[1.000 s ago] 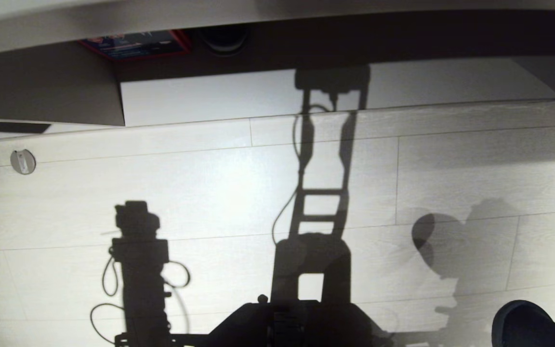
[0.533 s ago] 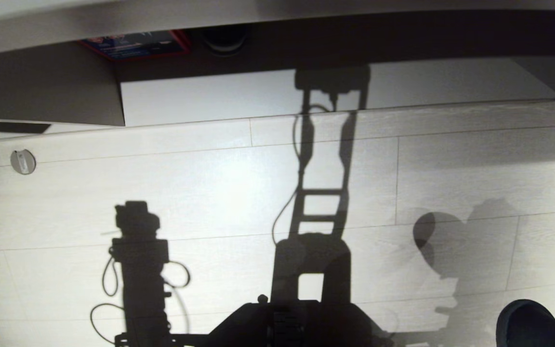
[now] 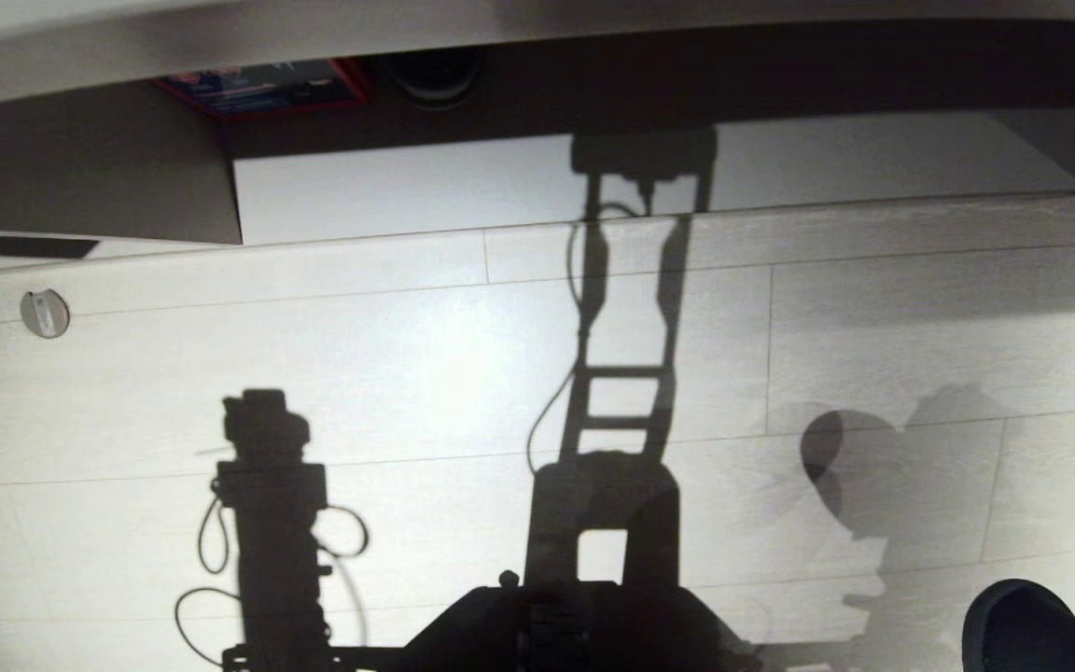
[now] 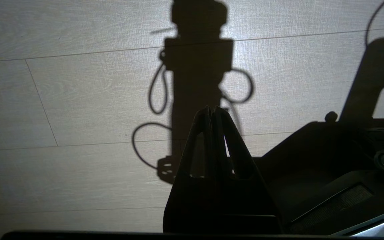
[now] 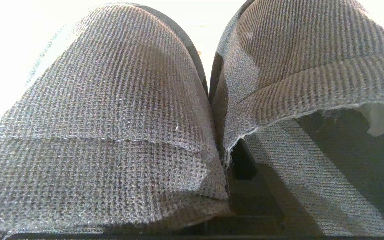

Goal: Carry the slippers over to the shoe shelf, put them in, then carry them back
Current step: Place the slippers on the floor

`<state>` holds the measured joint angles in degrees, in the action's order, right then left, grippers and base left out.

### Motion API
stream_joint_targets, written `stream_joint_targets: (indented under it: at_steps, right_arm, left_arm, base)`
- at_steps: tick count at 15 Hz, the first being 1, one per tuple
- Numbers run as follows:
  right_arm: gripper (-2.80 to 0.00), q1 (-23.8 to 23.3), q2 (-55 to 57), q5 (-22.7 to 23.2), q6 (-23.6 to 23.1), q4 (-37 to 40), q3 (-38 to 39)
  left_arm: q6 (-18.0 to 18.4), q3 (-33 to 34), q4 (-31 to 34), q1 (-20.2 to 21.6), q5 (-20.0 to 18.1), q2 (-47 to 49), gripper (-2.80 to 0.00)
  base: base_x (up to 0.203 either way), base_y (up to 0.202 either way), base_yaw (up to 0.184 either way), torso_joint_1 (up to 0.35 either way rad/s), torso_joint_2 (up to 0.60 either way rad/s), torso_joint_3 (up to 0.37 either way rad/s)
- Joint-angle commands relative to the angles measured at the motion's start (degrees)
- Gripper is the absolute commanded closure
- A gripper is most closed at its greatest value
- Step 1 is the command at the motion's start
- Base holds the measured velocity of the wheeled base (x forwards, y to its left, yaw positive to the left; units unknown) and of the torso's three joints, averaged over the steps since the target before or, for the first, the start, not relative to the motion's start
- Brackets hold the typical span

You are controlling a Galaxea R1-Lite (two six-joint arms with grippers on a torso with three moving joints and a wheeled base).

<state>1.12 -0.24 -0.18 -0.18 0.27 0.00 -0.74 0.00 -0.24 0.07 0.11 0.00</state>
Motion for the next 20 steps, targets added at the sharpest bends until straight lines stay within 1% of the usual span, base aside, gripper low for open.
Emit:
stream_joint_targets:
  at_steps: [1, 7, 20]
  right_arm:
    - [0.0, 0.0, 0.2, 0.0, -0.1, 0.0, 0.0]
    - [0.0, 0.0, 0.2, 0.0, 0.0, 0.0, 0.0]
    - [0.0, 0.0, 0.2, 0.0, 0.0, 0.0, 0.0]
  left_arm:
    - [-0.1, 0.0, 0.0, 0.0, 0.0, 0.0, 0.0]
    - [-0.1, 0.0, -0.1, 0.0, 0.0, 0.1, 0.0]
    - [-0.1, 0.0, -0.1, 0.0, 0.0, 0.1, 0.0]
  base:
    - [0.0, 0.0, 0.0, 0.0, 0.0, 0.0]
    - [0.0, 0.0, 0.0, 0.001, 0.0, 0.046]
    - [0.0, 0.0, 0.0, 0.001, 0.0, 0.201]
